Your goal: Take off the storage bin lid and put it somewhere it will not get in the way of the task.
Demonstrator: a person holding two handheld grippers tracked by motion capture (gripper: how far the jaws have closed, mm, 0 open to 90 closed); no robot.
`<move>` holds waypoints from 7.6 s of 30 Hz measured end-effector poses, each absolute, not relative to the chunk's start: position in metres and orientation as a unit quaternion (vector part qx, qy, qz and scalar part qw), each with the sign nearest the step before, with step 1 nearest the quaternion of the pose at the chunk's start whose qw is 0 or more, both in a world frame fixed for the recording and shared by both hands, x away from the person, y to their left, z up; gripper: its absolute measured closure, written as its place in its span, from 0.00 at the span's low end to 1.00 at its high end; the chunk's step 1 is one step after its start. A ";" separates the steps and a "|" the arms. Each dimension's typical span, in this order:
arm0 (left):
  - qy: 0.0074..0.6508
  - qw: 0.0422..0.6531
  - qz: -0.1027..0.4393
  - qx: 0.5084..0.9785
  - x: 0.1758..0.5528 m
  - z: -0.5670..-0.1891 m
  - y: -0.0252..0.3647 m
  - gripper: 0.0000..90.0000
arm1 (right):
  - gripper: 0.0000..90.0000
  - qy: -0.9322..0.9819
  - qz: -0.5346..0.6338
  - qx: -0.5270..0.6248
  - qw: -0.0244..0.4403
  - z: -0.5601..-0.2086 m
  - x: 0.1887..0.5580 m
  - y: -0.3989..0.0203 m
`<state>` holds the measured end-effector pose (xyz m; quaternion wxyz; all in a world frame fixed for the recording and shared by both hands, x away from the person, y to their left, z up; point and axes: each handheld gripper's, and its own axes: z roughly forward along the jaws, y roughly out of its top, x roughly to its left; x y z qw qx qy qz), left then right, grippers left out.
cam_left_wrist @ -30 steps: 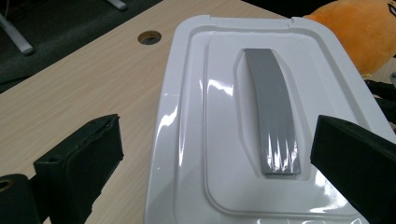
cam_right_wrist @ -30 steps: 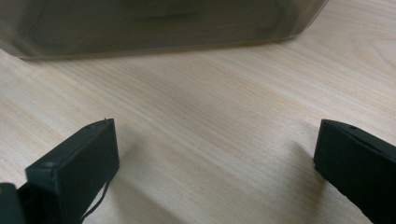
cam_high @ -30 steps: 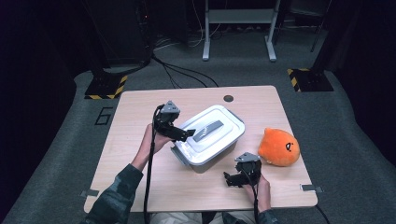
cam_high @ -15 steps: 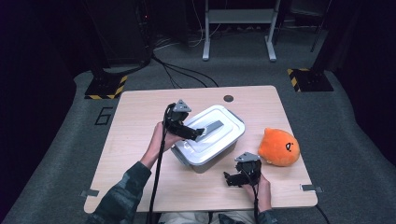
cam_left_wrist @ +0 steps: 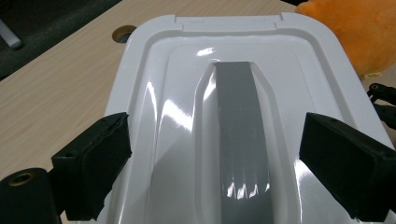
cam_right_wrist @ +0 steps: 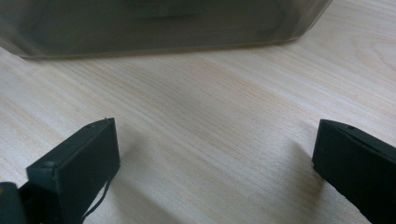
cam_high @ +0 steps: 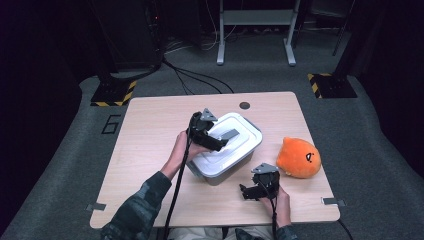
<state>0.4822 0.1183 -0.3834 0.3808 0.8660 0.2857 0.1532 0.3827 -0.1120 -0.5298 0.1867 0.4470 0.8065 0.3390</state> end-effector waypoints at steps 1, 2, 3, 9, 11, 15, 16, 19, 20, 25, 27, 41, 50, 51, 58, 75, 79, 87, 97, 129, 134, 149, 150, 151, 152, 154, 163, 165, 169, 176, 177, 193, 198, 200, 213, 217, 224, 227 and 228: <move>0.285 0.379 0.153 0.867 0.482 -0.384 0.116 0.10 | 0.00 0.807 0.340 0.444 0.189 -0.530 0.383 -0.112; 0.286 0.380 0.151 0.867 0.483 -0.386 0.114 0.10 | 0.00 0.807 0.340 0.444 0.188 -0.530 0.383 -0.112; 0.288 0.380 0.150 0.866 0.483 -0.387 0.111 0.10 | 0.00 0.807 0.339 0.445 0.187 -0.530 0.383 -0.112; 0.277 0.380 0.158 0.868 0.481 -0.388 0.105 0.26 | 0.00 0.807 0.339 0.445 0.187 -0.530 0.383 -0.112; 0.277 0.381 0.156 0.868 0.481 -0.388 0.105 0.34 | 0.00 0.807 0.339 0.445 0.187 -0.530 0.383 -0.112; 0.277 0.379 0.156 0.869 0.481 -0.388 0.106 0.45 | 0.00 0.807 0.339 0.445 0.187 -0.530 0.383 -0.112; 0.279 0.380 0.154 0.868 0.481 -0.388 0.107 0.47 | 0.00 0.807 0.339 0.445 0.187 -0.530 0.383 -0.112; 0.281 0.381 0.152 0.868 0.481 -0.389 0.107 0.53 | 0.00 0.807 0.340 0.445 0.187 -0.530 0.383 -0.112; 0.281 0.381 0.153 0.868 0.481 -0.389 0.107 0.55 | 0.00 0.807 0.340 0.445 0.187 -0.530 0.383 -0.112; 0.277 0.381 0.151 0.869 0.480 -0.391 0.107 0.59 | 0.00 0.807 0.339 0.445 0.187 -0.530 0.383 -0.112; 0.276 0.385 0.149 0.868 0.479 -0.391 0.107 0.61 | 0.00 0.807 0.339 0.445 0.187 -0.530 0.383 -0.112; 0.262 0.398 0.150 0.866 0.476 -0.394 0.110 0.73 | 0.00 0.807 0.340 0.446 0.187 -0.530 0.383 -0.112; 0.266 0.401 0.156 0.862 0.474 -0.394 0.109 0.74 | 0.00 0.807 0.340 0.446 0.187 -0.530 0.383 -0.112; 0.266 0.400 0.157 0.862 0.474 -0.393 0.109 0.74 | 0.00 0.807 0.340 0.446 0.188 -0.530 0.383 -0.112; 0.264 0.401 0.163 0.862 0.474 -0.389 0.110 0.74 | 0.00 0.807 0.339 0.445 0.188 -0.530 0.383 -0.112; 0.263 0.412 0.180 0.853 0.471 -0.372 0.119 0.74 | 0.00 0.807 0.340 0.445 0.188 -0.530 0.383 -0.112; 0.264 0.414 0.182 0.852 0.470 -0.368 0.121 0.74 | 0.00 0.807 0.340 0.445 0.189 -0.530 0.383 -0.112; 0.267 0.414 0.188 0.850 0.470 -0.363 0.127 0.74 | 0.00 0.807 0.339 0.445 0.188 -0.530 0.383 -0.112; 0.273 0.412 0.198 0.847 0.471 -0.357 0.139 0.74 | 0.00 0.807 0.339 0.445 0.188 -0.530 0.383 -0.112; 0.328 0.413 0.229 0.818 0.477 -0.346 0.199 0.74 | 0.00 0.807 0.339 0.445 0.188 -0.530 0.383 -0.112; 0.340 0.415 0.235 0.811 0.479 -0.345 0.213 0.74 | 0.00 0.807 0.339 0.445 0.188 -0.530 0.383 -0.112; 0.369 0.406 0.252 0.797 0.480 -0.343 0.250 0.74 | 0.00 0.808 0.340 0.444 0.189 -0.530 0.383 -0.112; 0.371 0.403 0.252 0.797 0.480 -0.343 0.252 0.74 | 0.00 0.808 0.340 0.443 0.190 -0.530 0.383 -0.113; 0.373 0.403 0.253 0.796 0.480 -0.343 0.254 0.74 | 0.00 0.808 0.340 0.443 0.189 -0.530 0.383 -0.112; 0.375 0.403 0.256 0.795 0.480 -0.343 0.257 0.74 | 0.00 0.808 0.340 0.443 0.189 -0.530 0.383 -0.112; 0.379 0.400 0.257 0.794 0.480 -0.343 0.261 0.74 | 0.00 0.808 0.340 0.443 0.189 -0.530 0.383 -0.112; 0.399 0.397 0.267 0.782 0.482 -0.345 0.280 0.74 | 0.00 0.808 0.340 0.443 0.189 -0.530 0.383 -0.112; 0.405 0.397 0.269 0.778 0.482 -0.346 0.283 0.74 | 0.00 0.807 0.340 0.444 0.188 -0.530 0.383 -0.112; 0.412 0.393 0.270 0.776 0.484 -0.348 0.290 0.74 | 0.00 0.808 0.340 0.443 0.189 -0.530 0.383 -0.112; 0.427 0.384 0.272 0.772 0.487 -0.354 0.300 0.74 | 0.00 0.808 0.340 0.443 0.188 -0.530 0.383 -0.112; 0.428 0.383 0.275 0.771 0.488 -0.356 0.301 0.74 | 0.00 0.808 0.340 0.443 0.188 -0.530 0.383 -0.112; 0.461 0.366 0.269 0.762 0.499 -0.377 0.318 0.74 | 0.00 0.808 0.340 0.443 0.188 -0.530 0.383 -0.112; 0.471 0.360 0.265 0.760 0.502 -0.386 0.322 0.74 | 0.00 0.808 0.340 0.442 0.188 -0.530 0.383 -0.112; 0.473 0.358 0.264 0.760 0.503 -0.390 0.323 0.74 | 0.00 0.808 0.340 0.443 0.188 -0.530 0.383 -0.112; 0.492 0.342 0.249 0.761 0.510 -0.415 0.329 0.74 | 0.00 0.808 0.340 0.443 0.188 -0.530 0.383 -0.112; 0.495 0.338 0.242 0.763 0.511 -0.426 0.328 0.74 | 0.00 0.808 0.340 0.443 0.188 -0.530 0.383 -0.112; 0.502 0.333 0.229 0.764 0.513 -0.441 0.328 0.74 | 0.00 0.808 0.340 0.443 0.188 -0.530 0.383 -0.112; 0.504 0.334 0.223 0.764 0.515 -0.447 0.328 0.74 | 0.00 0.808 0.339 0.445 0.187 -0.530 0.383 -0.112; 0.508 0.334 0.220 0.763 0.515 -0.449 0.328 0.74 | 0.00 0.808 0.339 0.444 0.188 -0.530 0.383 -0.112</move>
